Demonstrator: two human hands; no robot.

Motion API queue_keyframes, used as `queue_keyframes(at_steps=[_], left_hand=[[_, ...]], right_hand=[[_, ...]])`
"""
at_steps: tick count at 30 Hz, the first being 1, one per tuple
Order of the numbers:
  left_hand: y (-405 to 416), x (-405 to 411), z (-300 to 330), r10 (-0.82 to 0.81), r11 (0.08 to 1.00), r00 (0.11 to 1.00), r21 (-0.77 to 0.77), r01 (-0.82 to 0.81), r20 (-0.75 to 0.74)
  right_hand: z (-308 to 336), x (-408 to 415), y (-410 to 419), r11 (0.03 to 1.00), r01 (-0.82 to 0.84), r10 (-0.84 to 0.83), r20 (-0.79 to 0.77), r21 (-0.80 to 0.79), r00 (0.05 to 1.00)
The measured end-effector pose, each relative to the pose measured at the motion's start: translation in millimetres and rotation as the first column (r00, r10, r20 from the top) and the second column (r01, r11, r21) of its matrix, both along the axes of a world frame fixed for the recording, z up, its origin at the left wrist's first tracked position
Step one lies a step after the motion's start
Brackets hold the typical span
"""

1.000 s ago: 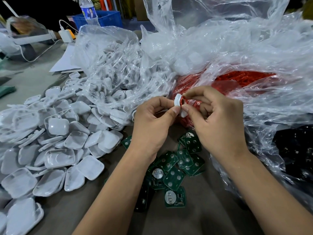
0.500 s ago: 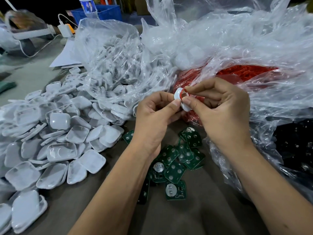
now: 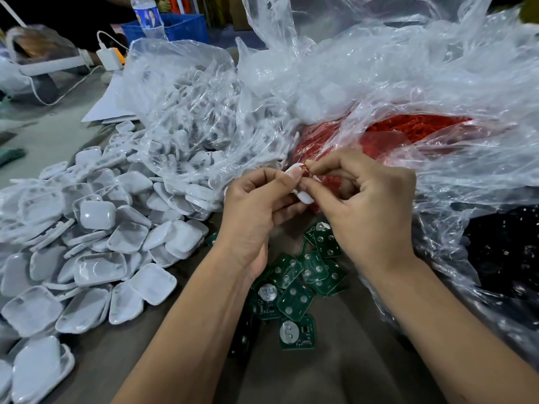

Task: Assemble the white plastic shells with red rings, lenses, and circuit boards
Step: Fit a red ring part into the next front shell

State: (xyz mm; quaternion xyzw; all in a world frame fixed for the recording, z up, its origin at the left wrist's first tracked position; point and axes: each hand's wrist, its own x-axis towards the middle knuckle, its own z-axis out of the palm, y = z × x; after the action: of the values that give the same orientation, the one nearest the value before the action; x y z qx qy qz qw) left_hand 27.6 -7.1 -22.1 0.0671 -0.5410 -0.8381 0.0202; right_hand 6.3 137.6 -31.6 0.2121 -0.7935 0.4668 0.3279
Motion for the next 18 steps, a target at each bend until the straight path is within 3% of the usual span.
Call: queue_keyframes(at_steps=[6, 18], left_hand=[[-1, -2, 1, -0.063, 0.998, 0.995, 0.026, 0.061, 0.076], [-19, -7, 2, -0.066, 0.994, 0.988, -0.079, 0.077, 0.137]], right_hand=[[3, 0, 2, 0.999, -0.041, 0.042, 0.054, -0.029, 0.998], [4, -3, 5, 0.986, -0.164, 0.164, 0.203, -0.015, 0.965]])
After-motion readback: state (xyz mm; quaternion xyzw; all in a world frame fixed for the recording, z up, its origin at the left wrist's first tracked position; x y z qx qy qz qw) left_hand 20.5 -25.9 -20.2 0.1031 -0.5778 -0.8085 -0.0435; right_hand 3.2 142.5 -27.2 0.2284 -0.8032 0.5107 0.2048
